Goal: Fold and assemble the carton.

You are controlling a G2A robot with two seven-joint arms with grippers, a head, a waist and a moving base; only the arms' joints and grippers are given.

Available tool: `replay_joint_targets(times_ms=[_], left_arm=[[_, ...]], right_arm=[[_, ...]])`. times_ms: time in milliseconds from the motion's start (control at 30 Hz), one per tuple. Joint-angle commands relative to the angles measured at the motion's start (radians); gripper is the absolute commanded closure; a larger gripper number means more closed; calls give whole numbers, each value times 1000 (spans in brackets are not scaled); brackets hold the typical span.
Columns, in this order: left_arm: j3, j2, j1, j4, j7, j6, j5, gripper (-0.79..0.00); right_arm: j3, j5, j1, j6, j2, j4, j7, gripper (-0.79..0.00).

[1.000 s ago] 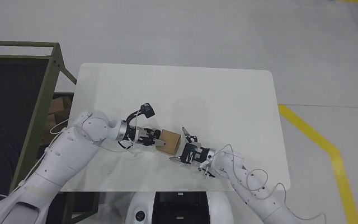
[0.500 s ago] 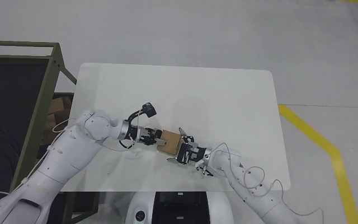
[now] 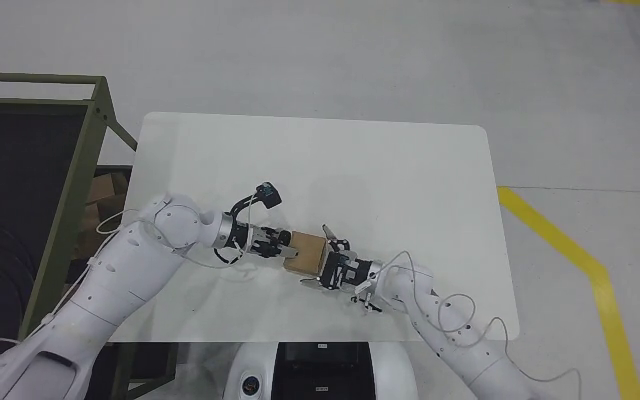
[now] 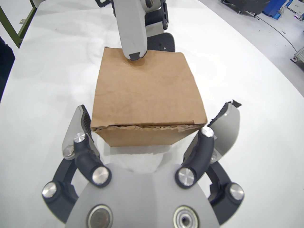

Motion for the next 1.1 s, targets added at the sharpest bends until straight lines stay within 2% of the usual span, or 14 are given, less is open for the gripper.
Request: replay_joint_targets(times_ms=[0, 200, 400, 733, 1067], left_arm=[[0, 0, -1, 2, 0, -1, 0, -342], [5, -3, -6, 6, -1, 1, -1, -339], [11, -6, -11, 10, -2, 3, 0, -339], [17, -10, -17, 16, -2, 7, 2, -332], [21, -13, -21, 19, -1, 3, 3, -332]], right_arm=[[8, -6, 7, -24, 5, 1, -17, -785], [15, -32, 55, -123, 18, 21, -66, -785], [-11, -19, 116, -183, 10, 78, -47, -785], [-74, -4, 170, -180, -13, 155, -78, -785], [-105, 18, 171, -100, -28, 177, -94, -785]])
